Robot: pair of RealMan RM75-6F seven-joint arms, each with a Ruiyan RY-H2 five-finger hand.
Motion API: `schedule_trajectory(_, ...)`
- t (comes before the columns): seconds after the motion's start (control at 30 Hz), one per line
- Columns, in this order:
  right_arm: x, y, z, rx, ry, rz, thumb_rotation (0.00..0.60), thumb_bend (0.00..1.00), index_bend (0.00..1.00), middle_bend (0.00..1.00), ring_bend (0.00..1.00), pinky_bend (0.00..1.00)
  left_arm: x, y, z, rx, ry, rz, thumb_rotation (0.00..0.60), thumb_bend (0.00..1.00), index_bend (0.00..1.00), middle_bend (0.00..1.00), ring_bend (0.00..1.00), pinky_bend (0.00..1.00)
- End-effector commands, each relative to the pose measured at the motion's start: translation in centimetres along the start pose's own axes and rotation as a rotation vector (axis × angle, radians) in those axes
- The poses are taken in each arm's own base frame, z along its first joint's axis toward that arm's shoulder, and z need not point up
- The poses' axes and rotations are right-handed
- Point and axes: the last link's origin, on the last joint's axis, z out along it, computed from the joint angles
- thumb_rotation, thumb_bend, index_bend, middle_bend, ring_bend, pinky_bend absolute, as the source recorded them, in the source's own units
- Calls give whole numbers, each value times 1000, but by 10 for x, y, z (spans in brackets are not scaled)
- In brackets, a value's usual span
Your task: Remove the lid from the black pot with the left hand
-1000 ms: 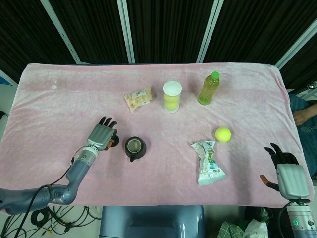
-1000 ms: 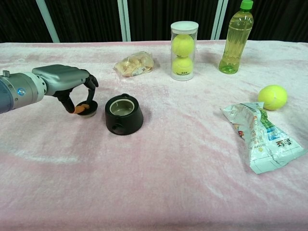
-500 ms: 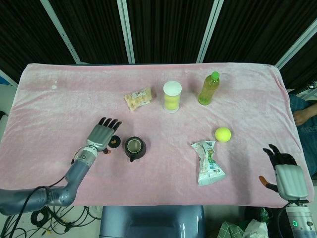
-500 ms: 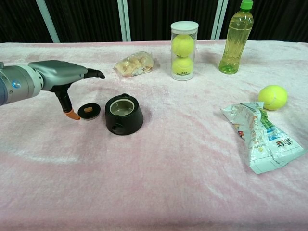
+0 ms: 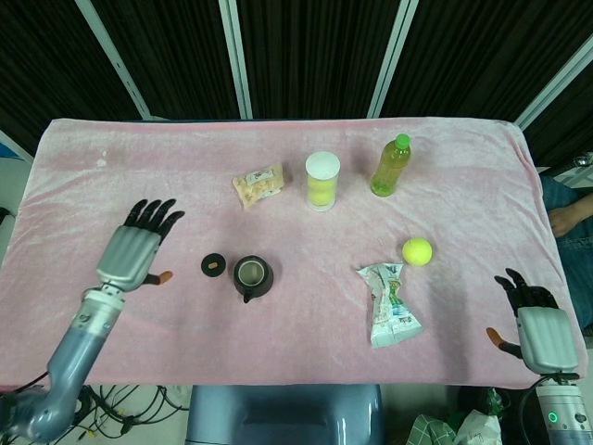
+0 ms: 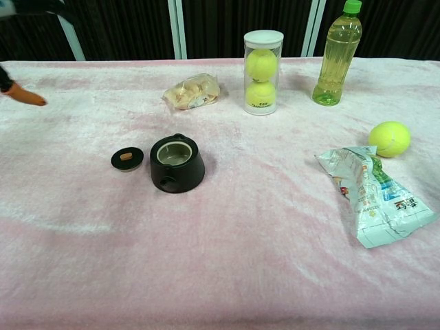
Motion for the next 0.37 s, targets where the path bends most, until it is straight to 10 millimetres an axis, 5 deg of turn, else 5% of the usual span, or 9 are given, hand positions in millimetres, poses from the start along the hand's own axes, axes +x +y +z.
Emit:
schedule_trajectory(0.03,0,0,0,1,1,-1,600,113,193,111,279,213,7,-33,-68,95,2,13,600,56,155,45,0,0)
schedule_trajectory(0.2,0,-1,0,7,5,-1,600,113,193,111,279,213,2,-61,-121,161,28,-11,600,55,162,47,0,0)
schedule_trajectory(0.37,0,-2,0,10,11,-3,600,112,193,111,279,213,-5,-74,-139,168,29,-11,600,55,165,49,0,0)
